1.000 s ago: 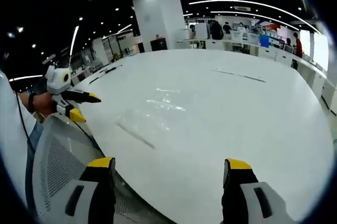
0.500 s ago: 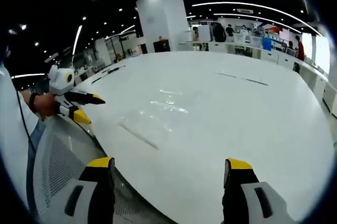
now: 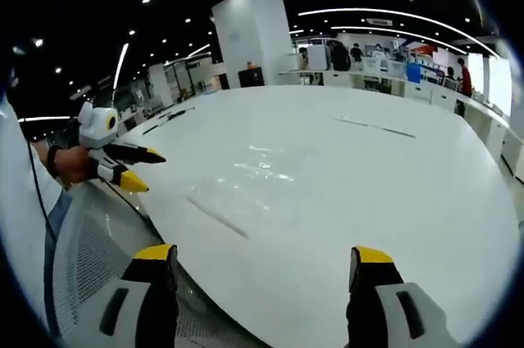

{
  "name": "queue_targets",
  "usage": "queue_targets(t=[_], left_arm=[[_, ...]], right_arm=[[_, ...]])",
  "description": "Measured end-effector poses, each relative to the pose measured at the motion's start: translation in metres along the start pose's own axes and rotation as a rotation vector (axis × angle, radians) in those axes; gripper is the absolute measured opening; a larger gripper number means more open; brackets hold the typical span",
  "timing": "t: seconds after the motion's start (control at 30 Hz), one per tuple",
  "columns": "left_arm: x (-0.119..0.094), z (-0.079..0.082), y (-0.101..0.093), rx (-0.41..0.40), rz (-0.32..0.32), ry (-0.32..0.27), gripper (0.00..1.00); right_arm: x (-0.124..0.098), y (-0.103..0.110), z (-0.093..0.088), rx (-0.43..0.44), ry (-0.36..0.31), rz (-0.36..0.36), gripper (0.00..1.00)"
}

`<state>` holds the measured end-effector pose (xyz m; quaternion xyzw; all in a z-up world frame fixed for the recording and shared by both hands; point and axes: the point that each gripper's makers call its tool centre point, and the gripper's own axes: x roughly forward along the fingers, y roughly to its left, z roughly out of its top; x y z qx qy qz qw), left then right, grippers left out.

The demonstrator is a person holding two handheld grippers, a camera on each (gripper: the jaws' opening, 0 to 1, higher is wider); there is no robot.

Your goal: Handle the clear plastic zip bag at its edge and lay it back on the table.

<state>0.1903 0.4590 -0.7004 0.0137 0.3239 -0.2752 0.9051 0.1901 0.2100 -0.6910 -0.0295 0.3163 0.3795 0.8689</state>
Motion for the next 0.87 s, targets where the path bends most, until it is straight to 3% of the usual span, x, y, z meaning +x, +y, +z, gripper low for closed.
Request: queue_targets(t=[0.37,0.87], left_arm=[[0.004,-0.002,-0.014,-0.004,0.006,0.019,0.73],[0.004,-0.004,-0.01,0.001,0.02,0.03,0.72]], right_arm=[[0.001,0.004,0.001,-0.001,-0.009,0.019,0.88],[-0.002,0.008,0.006,0.0,-0.032,0.018,0.87]])
